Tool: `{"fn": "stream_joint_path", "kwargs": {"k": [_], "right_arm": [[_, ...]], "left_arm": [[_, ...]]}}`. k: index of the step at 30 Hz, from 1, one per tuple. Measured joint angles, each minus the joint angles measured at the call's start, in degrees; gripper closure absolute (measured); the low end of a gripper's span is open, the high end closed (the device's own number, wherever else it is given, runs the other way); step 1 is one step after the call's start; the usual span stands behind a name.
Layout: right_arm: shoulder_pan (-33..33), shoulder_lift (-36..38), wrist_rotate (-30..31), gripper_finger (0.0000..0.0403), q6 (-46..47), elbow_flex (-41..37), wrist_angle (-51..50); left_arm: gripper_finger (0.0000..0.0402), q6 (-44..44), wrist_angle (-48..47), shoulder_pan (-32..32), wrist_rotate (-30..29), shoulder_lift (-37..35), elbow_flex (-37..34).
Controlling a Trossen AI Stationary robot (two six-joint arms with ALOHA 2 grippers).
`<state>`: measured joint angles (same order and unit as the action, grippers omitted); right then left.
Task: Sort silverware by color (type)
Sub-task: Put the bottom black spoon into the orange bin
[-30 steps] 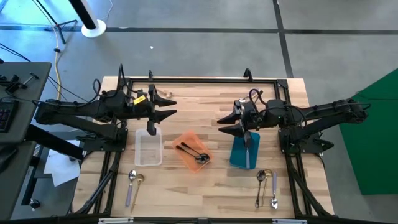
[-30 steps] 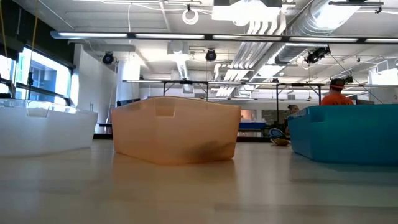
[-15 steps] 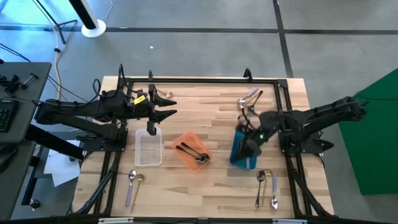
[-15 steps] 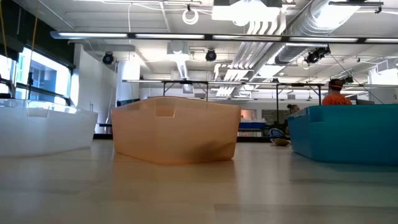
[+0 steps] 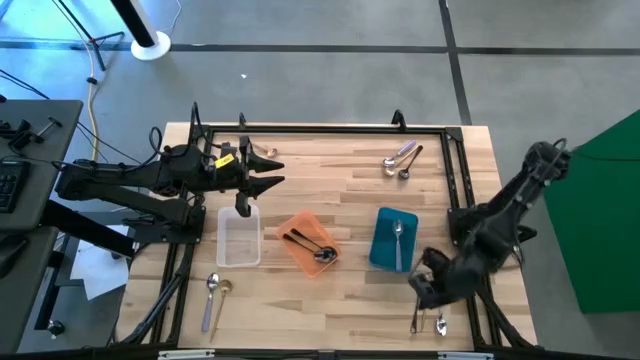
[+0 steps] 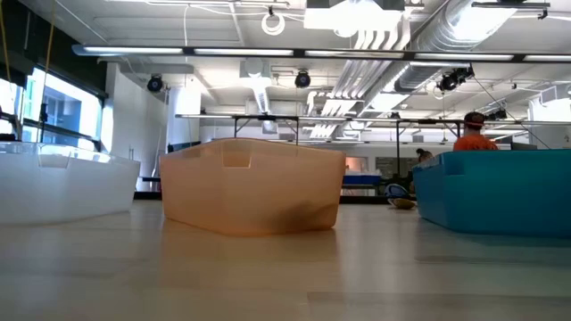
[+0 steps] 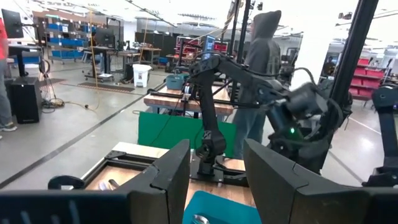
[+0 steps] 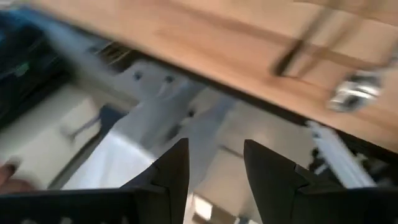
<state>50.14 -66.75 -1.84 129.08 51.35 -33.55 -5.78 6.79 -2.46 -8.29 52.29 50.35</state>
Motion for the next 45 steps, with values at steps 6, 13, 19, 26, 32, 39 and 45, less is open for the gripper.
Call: {"fn": "stream_joint_path", "kwargs": {"k": [6, 13, 19, 26, 32, 39, 45], "right_arm": [[-0.09, -7.03, -0.85, 0.0265, 1.17, -0.07, -3.43], [-3.99, -15.54, -6.15, 0.0265, 1.43, -0.15, -10.96], [-5.58, -20.44, -6.78, 0.0265, 0.08, -0.15, -9.07], [-5.39, -25.25, -9.12, 0.0265, -0.38, -0.15, -3.13], [-5.39, -27.58, -8.28, 0.0265, -0.21, -0.13, -3.46], [-5.50, -29.15, -8.03, 0.0265, -0.58, -0.13, -5.52], [-5.54, -30.86, -8.87, 0.0265, -1.19, 0.17, -5.13]], "left_arm": [[0.0264, -0.01, -0.01, 0.00, 0.00, 0.00, 0.00], [0.0264, -0.07, 0.00, 0.00, 0.00, 0.02, 0.00], [0.0264, -0.07, 0.02, 0.00, 0.02, 0.02, 0.00], [0.0264, -0.07, 0.02, 0.00, 0.02, 0.02, 0.00], [0.0264, -0.07, 0.02, 0.00, 0.02, 0.02, -0.02], [0.0264, -0.07, 0.08, -0.01, 0.04, 0.02, -0.02], [0.0264, -0.07, 0.12, 0.00, 0.24, 0.02, -0.02]]}}
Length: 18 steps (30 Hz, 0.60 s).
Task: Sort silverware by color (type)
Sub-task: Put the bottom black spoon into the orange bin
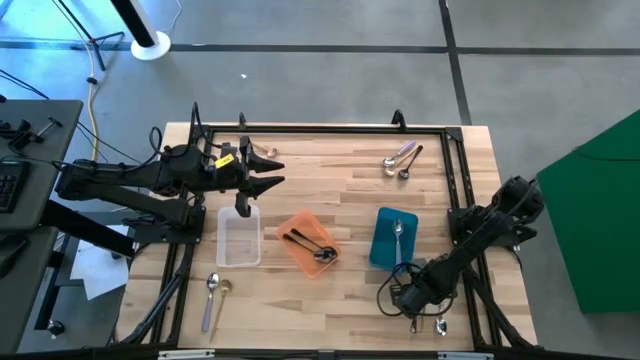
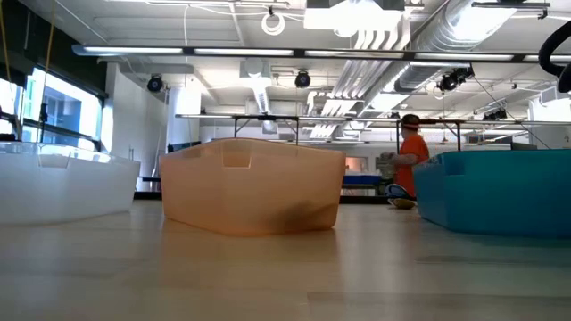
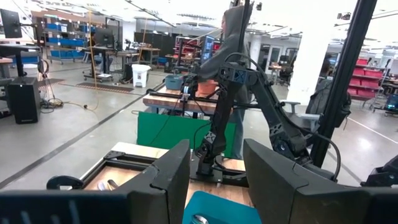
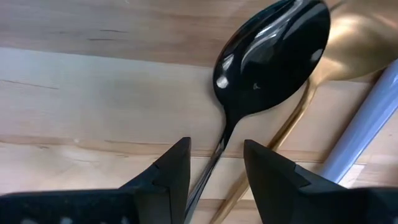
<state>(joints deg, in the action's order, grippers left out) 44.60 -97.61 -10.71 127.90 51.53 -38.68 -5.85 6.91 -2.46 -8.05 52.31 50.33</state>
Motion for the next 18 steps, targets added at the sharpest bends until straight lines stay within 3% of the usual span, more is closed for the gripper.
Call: {"fn": "stream_joint_path", "kwargs": {"k": [6, 14, 18], "right_arm": [[0.00, -0.48, -0.01, 0.0281, -0.66, -0.07, 0.03], [-0.04, -0.56, 1.17, 0.0391, -3.51, -0.11, 0.66], [-0.02, -0.58, 1.27, 0.0391, -5.13, -0.13, 0.74]], "left_arm": [[0.0264, 0.00, 0.07, -0.02, 0.00, 0.00, 0.00], [0.0264, 0.00, 0.06, -0.01, -0.01, 0.00, 0.00], [0.0264, 0.00, 0.05, 0.00, -0.01, 0.00, -0.01]]}}
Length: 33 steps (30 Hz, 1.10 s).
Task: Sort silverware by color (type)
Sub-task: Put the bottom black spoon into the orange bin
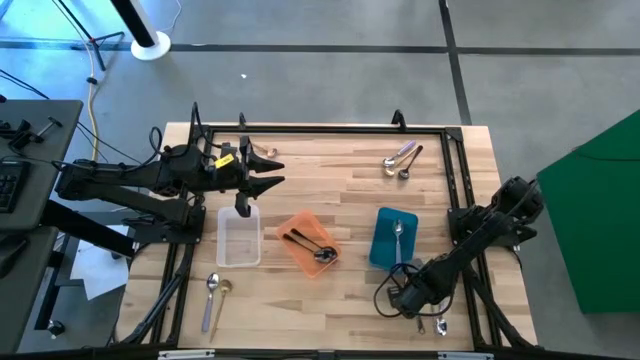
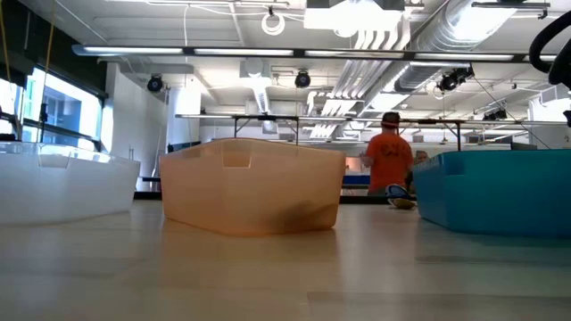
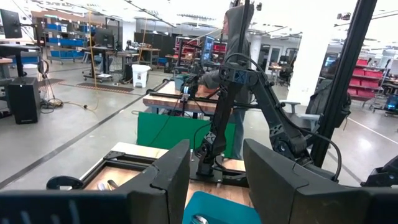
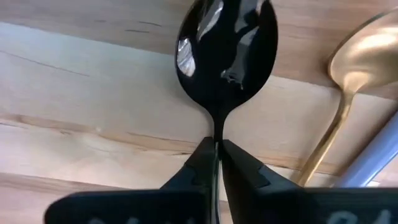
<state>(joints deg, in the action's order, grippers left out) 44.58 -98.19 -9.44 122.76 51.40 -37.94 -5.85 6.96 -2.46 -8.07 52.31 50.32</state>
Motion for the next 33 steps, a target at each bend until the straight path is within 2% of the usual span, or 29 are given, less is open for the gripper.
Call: {"fn": "stream_joint_path", "kwargs": {"k": [13, 24, 28, 33], "right_arm": [[0.09, 0.93, 0.75, 0.0401, -4.76, 0.31, 1.34], [0.09, 5.12, 2.54, 0.0402, -23.63, 6.42, 0.51], [-1.12, 6.17, 6.14, 0.0402, -29.91, 7.35, 0.85], [-6.17, 7.89, 7.72, 0.0403, -45.73, 9.04, 0.82]], "left_arm": [[0.0264, -0.14, 0.00, 0.00, 0.01, 0.00, -0.01], [0.0264, -5.03, 0.07, -0.02, 0.01, -0.02, -0.01], [0.0264, -4.67, 0.11, -0.01, 0.01, -0.02, -0.01], [0.0264, -4.57, 0.27, -0.01, 0.01, -0.02, -0.01]]}}
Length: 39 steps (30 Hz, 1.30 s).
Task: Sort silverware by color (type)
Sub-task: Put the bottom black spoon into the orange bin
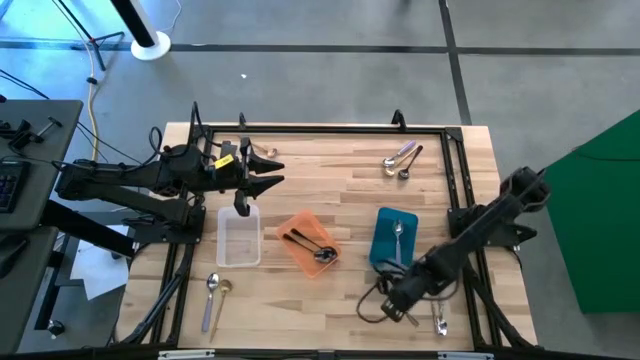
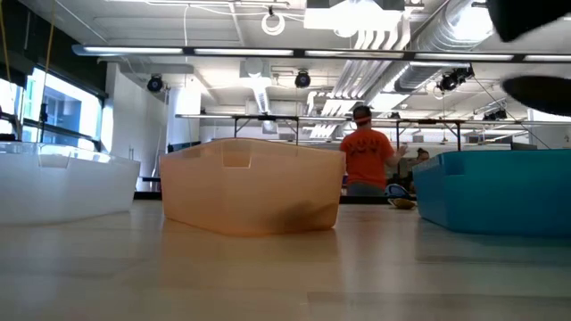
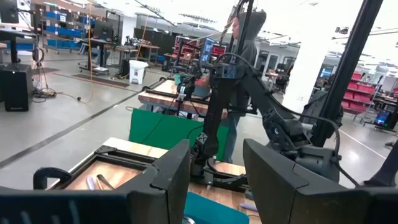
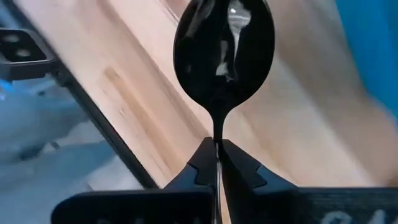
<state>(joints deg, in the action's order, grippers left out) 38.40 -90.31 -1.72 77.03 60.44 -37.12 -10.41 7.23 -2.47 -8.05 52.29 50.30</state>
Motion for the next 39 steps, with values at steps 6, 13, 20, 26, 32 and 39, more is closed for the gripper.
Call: {"fn": "stream_joint_path", "kwargs": {"k": [6, 13, 20, 26, 32, 39], "right_arm": [[-8.94, 0.77, 1.81, 0.0403, -26.81, 4.71, 2.04], [-21.24, 0.75, 8.45, 0.0403, -49.52, 8.61, 14.74], [-29.54, 0.75, 8.55, 0.0403, -62.65, 15.26, 24.19], [-32.50, 4.88, 9.39, 0.0403, -68.50, 20.18, 23.02], [-33.57, 14.24, 15.21, 0.0403, -69.16, 12.86, 26.83], [-33.56, 21.53, 13.40, 0.0403, -67.09, 1.48, 39.61]], "left_arm": [[0.0264, -1.91, 0.02, -0.01, 0.00, 0.00, 0.00], [0.0264, -2.06, 0.05, 0.00, 0.00, 0.00, 0.00], [0.0264, -3.02, 0.38, 0.01, 0.00, 0.00, 0.00], [0.0264, -3.02, 0.42, -0.01, 0.00, 0.00, 0.00], [0.0264, -3.00, 0.40, -0.01, 0.00, 0.04, 0.00], [0.0264, -2.95, 0.36, 0.01, 0.00, 0.04, 0.00]]}}
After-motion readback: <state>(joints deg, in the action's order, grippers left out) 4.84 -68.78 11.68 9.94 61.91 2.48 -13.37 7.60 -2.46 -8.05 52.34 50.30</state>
